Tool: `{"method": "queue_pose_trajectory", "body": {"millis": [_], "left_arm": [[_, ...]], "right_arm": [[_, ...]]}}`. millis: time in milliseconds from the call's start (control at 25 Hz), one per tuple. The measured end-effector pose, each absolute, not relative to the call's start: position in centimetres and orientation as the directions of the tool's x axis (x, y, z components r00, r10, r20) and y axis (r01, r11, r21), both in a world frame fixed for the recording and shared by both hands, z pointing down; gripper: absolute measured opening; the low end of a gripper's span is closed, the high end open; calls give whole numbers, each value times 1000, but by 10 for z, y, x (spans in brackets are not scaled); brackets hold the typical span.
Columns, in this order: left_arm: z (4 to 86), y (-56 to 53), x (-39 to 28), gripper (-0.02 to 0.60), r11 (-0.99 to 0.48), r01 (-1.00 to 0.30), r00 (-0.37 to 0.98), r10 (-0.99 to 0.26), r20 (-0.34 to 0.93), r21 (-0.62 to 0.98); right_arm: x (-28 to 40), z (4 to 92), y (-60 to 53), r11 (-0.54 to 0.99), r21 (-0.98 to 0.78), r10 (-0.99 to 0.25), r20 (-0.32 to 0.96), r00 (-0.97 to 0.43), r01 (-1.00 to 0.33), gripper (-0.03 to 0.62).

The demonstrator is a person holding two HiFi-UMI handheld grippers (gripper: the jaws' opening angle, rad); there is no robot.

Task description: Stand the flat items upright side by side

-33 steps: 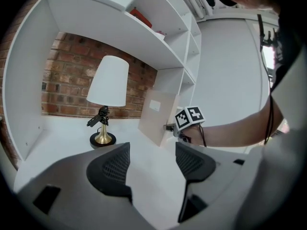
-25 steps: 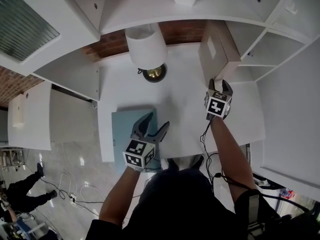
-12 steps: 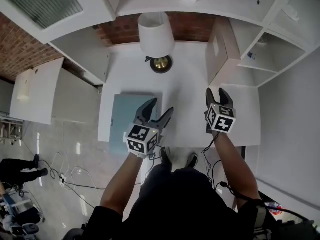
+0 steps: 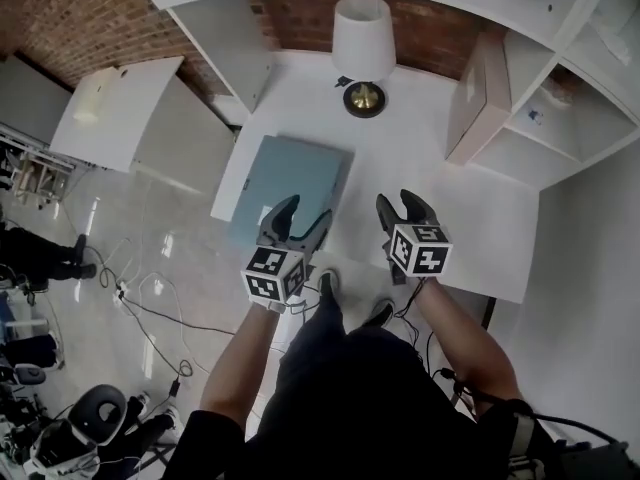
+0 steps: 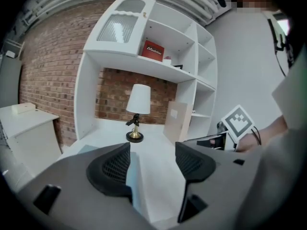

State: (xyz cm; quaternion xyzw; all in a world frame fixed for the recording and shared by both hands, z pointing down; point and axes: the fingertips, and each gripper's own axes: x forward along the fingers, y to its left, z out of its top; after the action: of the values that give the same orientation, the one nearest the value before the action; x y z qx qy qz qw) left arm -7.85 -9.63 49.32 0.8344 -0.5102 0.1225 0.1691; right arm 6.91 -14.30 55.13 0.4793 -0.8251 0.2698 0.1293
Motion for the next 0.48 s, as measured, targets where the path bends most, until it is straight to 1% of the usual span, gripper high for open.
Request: {"method": "queue_pose_trajectory", "body": {"millis": [160, 240, 320, 400, 480], "left_arm": [[508, -85, -136, 290, -325, -935, 353, -830, 431, 139], [516, -89, -165, 290, -289, -949, 314, -827, 466, 126], [528, -96, -188, 290, -277, -954, 294, -810, 507, 112], [544, -103, -206, 291, -281, -953, 296, -776, 557, 115], [561, -111, -224, 291, -282, -951, 300, -735, 608, 128]], "right_arm": [[19, 566, -118, 480, -398, -607, 493, -623, -782, 213], [-8, 572, -104, 526, -476, -515, 482, -709, -705, 202], [-33, 579, -93, 539, -567, -417, 463, -782, -623, 195], [-47, 590, -89, 517, -605, -373, 477, -796, -605, 196], [-55, 603, -94, 476, -608, -373, 514, -772, -635, 201]]}}
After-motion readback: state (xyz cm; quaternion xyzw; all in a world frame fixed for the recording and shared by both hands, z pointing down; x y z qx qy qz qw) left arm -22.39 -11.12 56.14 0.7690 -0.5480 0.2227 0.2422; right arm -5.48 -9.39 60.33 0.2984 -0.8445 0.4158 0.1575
